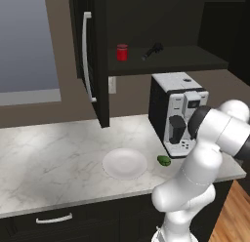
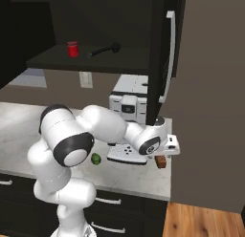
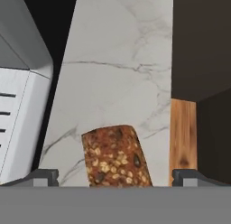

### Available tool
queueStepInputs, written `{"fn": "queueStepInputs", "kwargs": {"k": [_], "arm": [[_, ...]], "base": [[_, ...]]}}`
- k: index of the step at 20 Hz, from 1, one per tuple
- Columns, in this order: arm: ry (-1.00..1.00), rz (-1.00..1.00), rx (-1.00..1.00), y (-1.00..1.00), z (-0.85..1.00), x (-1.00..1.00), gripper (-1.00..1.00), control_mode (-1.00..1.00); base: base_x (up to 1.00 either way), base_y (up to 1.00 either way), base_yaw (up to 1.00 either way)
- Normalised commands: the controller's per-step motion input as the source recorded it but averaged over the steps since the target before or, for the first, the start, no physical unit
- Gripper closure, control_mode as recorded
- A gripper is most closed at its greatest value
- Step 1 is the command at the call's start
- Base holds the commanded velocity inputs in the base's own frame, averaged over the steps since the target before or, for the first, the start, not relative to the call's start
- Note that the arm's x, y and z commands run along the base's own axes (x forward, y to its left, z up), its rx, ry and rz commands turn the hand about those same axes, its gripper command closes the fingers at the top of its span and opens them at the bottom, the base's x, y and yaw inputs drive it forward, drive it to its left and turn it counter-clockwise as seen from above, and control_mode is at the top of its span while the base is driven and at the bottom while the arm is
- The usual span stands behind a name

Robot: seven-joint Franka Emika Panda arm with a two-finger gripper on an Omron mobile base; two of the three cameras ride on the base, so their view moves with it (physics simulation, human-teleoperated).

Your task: Pick the avocado and bread from the counter and place them on the plate. Then pick the jam from the cabinet and place it next to the plate. Lastly close the cabinet door.

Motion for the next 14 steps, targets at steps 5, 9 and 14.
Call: {"fn": "queueStepInputs", "kwargs": {"k": [5, 9, 14], "arm": [[0.00, 0.00, 0.00, -0.05, -0.09, 0.00, -1.00, -1.00], [0.01, 0.00, 0.00, -0.01, -0.12, 0.00, -1.00, -1.00], [0.02, 0.00, 0.00, -0.03, -0.14, 0.00, -1.00, -1.00]], "base": [[0.00, 0.00, 0.00], [0.00, 0.00, 0.00], [0.00, 0.00, 0.00]]}}
